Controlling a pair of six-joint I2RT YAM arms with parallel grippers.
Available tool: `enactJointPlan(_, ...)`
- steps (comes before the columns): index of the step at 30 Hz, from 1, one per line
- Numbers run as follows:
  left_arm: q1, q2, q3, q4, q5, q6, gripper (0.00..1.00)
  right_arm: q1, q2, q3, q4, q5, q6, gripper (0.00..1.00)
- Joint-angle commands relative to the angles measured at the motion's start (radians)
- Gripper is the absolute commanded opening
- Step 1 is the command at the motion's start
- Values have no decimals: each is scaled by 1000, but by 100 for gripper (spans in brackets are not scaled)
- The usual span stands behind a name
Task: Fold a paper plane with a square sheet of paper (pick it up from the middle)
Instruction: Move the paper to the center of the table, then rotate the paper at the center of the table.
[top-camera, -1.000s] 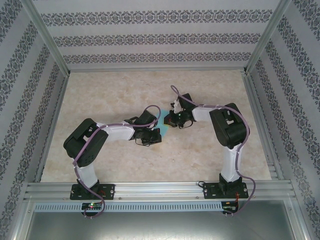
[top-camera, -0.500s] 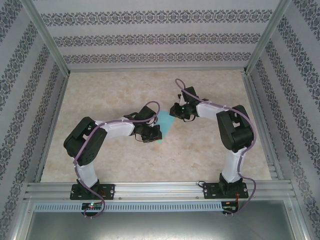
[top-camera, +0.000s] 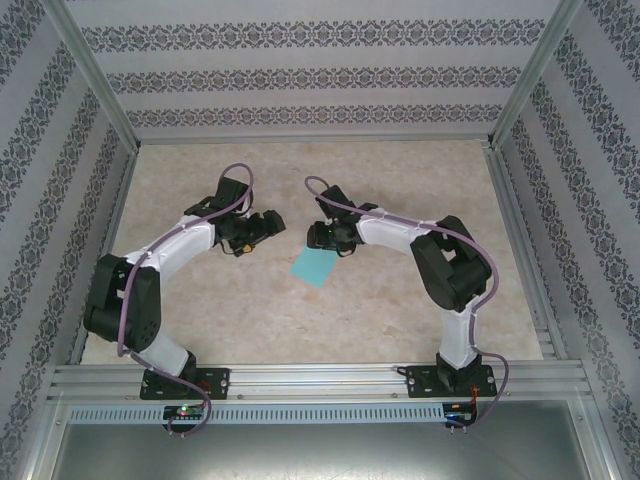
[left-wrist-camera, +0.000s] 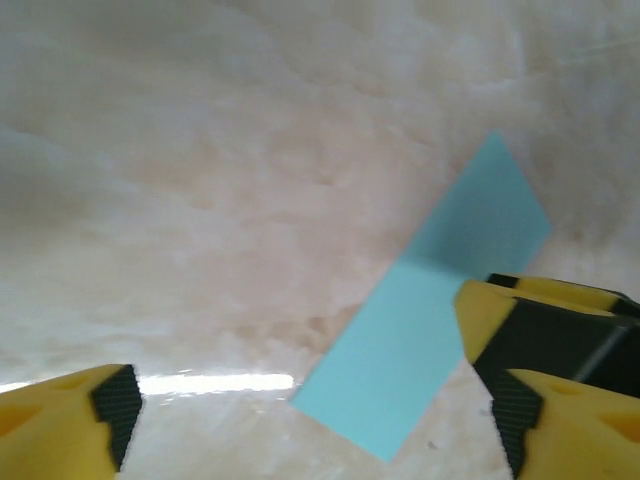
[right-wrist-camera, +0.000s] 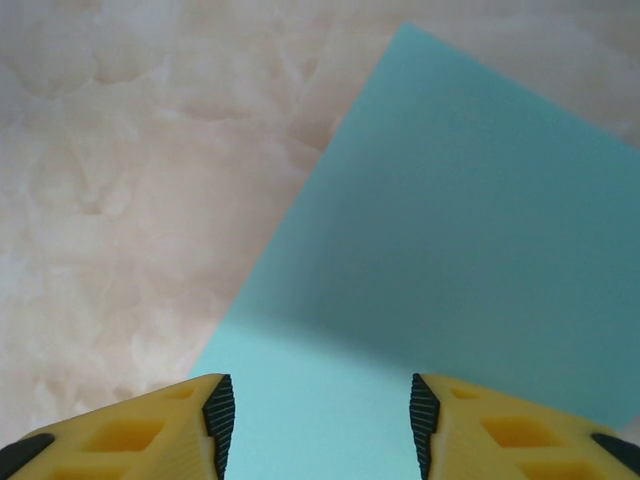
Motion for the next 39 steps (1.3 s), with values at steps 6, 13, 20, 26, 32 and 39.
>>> enactJointPlan(6, 67, -29, -30, -80, -30, 90, 100, 55, 96, 81, -131, 56, -126, 54)
enactJointPlan(13, 94, -10, -24, -71, 22, 91, 100, 118, 84, 25, -152, -119, -487, 53)
enactJointPlan(20, 94, -14, -27, -84, 39, 98, 100, 93, -68, -17, -130, -64, -472, 59)
enactJointPlan(26, 93, -9, -69, -58, 151, 93, 100, 81, -175, -47, -69, 149, -110, 74)
enactJointPlan(32, 90, 9, -77, -70, 209, 103, 100, 75, -68, 75, -181, 237, 48, 75)
enactJointPlan(39, 78, 36, -64, -66, 256, 112, 100, 34, 25, 118, -206, 183, 109, 70)
